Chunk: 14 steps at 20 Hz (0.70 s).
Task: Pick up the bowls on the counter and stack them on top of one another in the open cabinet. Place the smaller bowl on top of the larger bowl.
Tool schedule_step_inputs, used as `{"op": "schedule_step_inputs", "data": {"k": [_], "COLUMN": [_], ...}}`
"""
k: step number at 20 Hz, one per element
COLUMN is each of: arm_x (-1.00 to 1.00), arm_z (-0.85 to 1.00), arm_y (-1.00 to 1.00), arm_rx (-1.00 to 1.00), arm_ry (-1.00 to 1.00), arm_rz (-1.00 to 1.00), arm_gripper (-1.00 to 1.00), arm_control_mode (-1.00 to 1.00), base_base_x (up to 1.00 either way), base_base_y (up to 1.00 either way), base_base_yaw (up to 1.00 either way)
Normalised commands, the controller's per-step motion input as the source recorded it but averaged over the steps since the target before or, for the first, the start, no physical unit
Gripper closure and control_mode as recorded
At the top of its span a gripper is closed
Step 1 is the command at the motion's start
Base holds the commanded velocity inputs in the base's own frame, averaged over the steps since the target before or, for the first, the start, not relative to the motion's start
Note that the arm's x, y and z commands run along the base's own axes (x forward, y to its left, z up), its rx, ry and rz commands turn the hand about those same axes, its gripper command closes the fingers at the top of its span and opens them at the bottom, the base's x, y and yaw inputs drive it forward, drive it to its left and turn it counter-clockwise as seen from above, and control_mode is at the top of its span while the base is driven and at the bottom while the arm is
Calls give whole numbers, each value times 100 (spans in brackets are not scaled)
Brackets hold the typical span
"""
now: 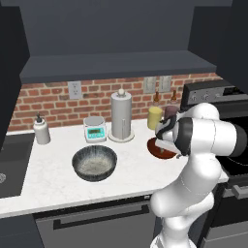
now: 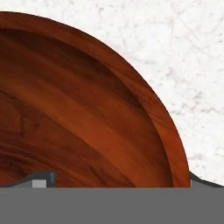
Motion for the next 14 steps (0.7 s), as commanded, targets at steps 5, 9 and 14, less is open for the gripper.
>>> {"op": "schedule_step_inputs", "data": {"k": [5,9,14], "arm_x": [-1,0,-2], "arm_z": [-6,0,2], "arm_y": [0,0,0], "arm_rx": [0,0,1], "arm_ry": [0,0,-3], "arm_rz": [0,0,0], "arm_gripper": [100,100,100], "arm_control_mode": [-100,-100,-100], "base_base_x": [0,0,0], "base_base_y": [0,0,0], "base_base_yaw": [0,0,0]}}
